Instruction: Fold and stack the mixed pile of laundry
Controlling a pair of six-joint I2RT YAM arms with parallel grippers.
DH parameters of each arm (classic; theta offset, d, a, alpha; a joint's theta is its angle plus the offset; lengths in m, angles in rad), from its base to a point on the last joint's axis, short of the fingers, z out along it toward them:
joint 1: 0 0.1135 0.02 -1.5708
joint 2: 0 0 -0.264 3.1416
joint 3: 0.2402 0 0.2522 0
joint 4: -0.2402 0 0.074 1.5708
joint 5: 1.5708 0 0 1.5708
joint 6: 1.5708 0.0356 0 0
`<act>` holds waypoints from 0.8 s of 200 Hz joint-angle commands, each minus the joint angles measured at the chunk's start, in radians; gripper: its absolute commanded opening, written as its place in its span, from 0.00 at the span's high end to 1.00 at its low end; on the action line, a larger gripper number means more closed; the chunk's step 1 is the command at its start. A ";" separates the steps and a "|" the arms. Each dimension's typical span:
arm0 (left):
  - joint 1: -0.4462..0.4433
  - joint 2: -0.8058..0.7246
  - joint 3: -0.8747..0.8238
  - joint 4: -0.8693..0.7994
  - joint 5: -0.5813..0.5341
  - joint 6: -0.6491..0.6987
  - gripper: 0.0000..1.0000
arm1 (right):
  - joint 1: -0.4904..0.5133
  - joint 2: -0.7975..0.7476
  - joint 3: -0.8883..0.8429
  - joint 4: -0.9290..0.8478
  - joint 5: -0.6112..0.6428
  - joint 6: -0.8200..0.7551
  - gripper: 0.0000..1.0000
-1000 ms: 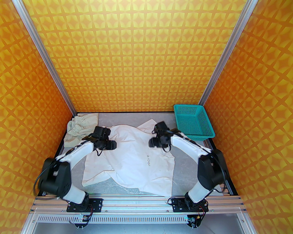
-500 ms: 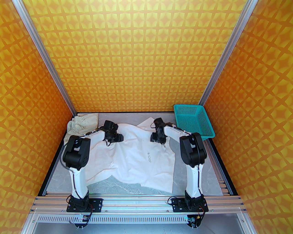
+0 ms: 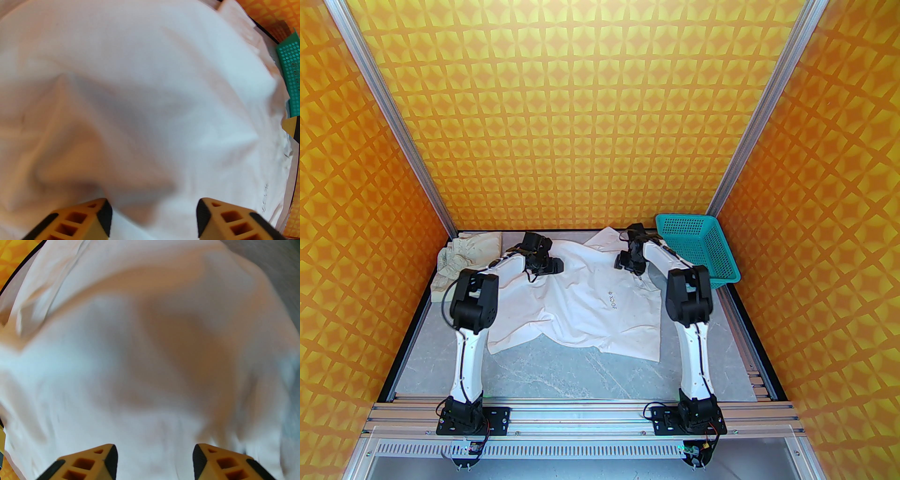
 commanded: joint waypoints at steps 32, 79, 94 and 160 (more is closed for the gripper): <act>0.027 -0.689 -0.537 -0.081 -0.199 -0.096 0.21 | -0.003 -0.619 -0.573 0.099 0.010 0.030 0.31; 0.200 -0.984 -0.854 -0.211 -0.201 -0.198 0.17 | -0.077 -0.946 -0.959 0.120 -0.063 0.113 0.28; 0.271 -1.017 -0.914 -0.221 -0.202 -0.208 0.23 | -0.078 -0.985 -1.023 0.149 -0.109 0.138 0.28; 0.366 -1.002 -1.019 -0.199 -0.202 -0.326 0.17 | -0.084 -0.933 -1.132 0.203 -0.147 0.172 0.28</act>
